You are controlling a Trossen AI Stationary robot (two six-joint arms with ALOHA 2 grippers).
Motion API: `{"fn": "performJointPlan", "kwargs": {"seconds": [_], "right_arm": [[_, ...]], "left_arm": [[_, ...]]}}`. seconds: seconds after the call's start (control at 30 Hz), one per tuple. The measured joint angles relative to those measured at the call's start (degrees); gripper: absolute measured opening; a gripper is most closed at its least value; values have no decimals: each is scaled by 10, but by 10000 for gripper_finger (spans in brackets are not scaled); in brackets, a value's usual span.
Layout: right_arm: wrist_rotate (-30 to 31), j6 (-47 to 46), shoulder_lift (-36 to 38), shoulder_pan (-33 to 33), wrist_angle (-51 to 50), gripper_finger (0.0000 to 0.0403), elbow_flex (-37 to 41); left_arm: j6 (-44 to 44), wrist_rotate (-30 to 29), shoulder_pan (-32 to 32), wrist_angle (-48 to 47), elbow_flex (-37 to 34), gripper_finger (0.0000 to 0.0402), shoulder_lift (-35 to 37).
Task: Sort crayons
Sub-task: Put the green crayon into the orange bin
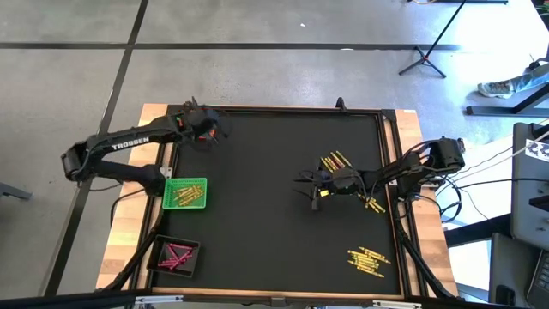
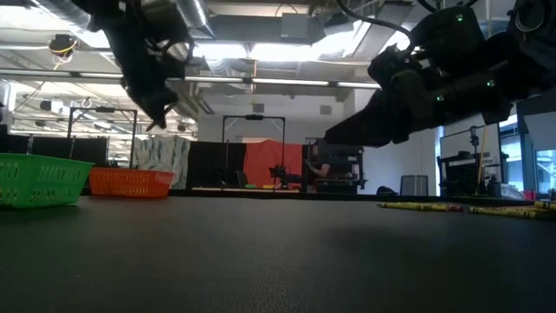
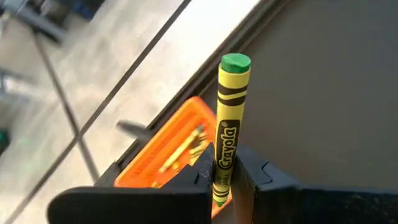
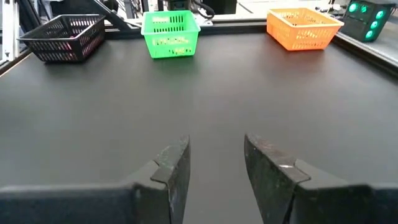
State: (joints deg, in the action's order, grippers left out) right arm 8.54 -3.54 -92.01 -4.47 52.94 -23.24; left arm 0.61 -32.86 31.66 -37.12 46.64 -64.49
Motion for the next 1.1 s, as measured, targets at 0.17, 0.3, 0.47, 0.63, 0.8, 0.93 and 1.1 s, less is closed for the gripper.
{"fn": "performJointPlan", "kwargs": {"seconds": [0.17, 0.3, 0.47, 0.63, 0.8, 0.93, 1.1], "right_arm": [[0, -12, 0, 0, -1, 147, 0], [0, -13, 0, 0, -3, 147, 0], [0, -27, 0, 0, -2, 147, 0], [-1, -27, 0, 0, -3, 147, 0], [-1, -27, 0, 0, -3, 147, 0], [-1, -27, 0, 0, -4, 147, 0], [-1, -27, 0, 0, -5, 147, 0]], "left_arm": [[22, 0, 69, 56, -37, 13, 0], [51, 4, 105, 111, -73, 13, 0], [66, 4, 143, 115, -87, 13, 0], [88, 3, 174, 114, -87, 30, 0], [87, 4, 187, 112, -86, 75, 0], [68, 25, 169, 85, -61, 95, 0], [39, 162, 111, 93, -29, 97, 3]]}}
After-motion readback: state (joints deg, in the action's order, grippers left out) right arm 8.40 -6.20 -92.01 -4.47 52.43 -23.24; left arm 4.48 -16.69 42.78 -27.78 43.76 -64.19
